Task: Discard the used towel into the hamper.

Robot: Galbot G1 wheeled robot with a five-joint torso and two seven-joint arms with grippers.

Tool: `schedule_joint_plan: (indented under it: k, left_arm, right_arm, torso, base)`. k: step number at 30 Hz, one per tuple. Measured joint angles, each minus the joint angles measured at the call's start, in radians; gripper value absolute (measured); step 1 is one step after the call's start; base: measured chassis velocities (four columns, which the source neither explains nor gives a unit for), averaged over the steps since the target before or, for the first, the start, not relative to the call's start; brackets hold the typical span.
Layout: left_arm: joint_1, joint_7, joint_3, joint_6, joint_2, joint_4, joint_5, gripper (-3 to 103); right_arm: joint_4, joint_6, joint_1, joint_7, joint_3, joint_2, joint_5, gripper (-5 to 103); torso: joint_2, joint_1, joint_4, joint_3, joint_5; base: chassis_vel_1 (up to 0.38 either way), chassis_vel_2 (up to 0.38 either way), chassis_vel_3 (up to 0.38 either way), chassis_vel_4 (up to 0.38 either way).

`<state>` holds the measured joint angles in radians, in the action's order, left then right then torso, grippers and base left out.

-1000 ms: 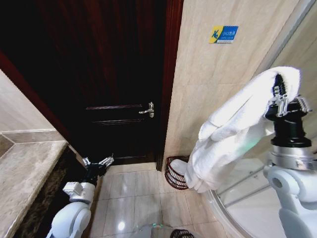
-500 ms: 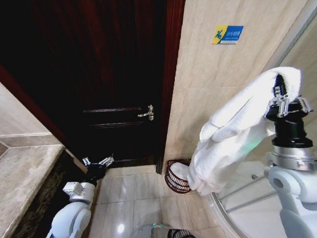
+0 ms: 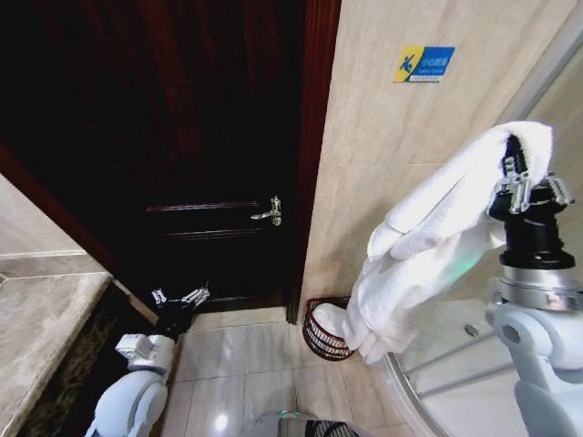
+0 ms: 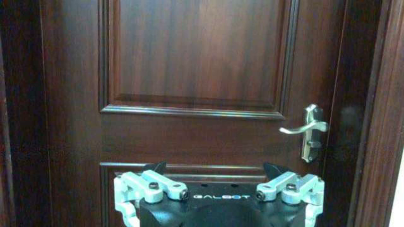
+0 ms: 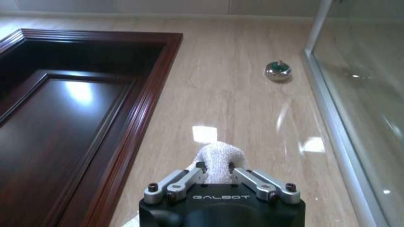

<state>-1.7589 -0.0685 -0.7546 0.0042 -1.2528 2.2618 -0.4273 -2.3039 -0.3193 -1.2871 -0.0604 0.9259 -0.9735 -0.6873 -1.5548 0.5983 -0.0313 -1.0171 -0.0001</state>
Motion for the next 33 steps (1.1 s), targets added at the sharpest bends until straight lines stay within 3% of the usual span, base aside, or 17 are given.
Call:
schedule_joint_plan:
  k: [21, 33]
  left_arm:
    - [0.000, 0.000, 0.000, 0.000, 0.000, 0.000, 0.000, 100]
    - [0.000, 0.000, 0.000, 0.000, 0.000, 0.000, 0.000, 100]
  right_arm:
    - [0.017, -0.005, 0.006, -0.006, -0.017, -0.003, 0.003, 8]
    - [0.068, -0.052, 0.007, -0.063, -0.073, -0.027, 0.001, 8]
  torso:
    - [0.000, 0.000, 0.0002, 0.000, -0.0002]
    - [0.000, 0.000, 0.0002, 0.000, 0.0001]
  base:
    - [-0.046, 0.050, 0.054, -0.053]
    - [-0.019, 0.006, 0.012, -0.013]
